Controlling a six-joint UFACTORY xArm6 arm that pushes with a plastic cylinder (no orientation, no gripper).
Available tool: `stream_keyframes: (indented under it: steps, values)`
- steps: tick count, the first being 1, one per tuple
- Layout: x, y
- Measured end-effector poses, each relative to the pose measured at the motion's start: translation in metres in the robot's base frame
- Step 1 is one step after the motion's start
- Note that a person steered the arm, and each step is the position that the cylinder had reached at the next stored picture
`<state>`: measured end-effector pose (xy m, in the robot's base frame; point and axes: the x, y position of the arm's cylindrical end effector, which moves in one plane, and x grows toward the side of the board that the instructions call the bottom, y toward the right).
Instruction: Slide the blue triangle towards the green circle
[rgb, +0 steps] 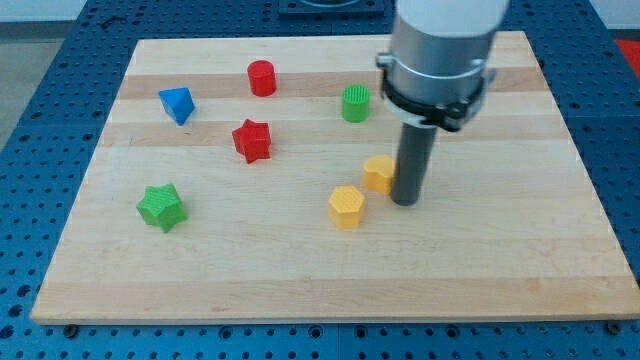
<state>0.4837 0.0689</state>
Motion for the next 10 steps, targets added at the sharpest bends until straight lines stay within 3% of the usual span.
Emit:
stream_keyframes:
  steps: [1, 3, 4, 6, 8, 9, 10]
  values:
    - [-0.026, -0.011]
    - [-0.023, 0.023]
    - [-0.024, 0.075]
    - [-0.088, 0.214]
    - [-0.199, 0.213]
    - [-0.233, 0.203]
    - [-0.229, 0.191]
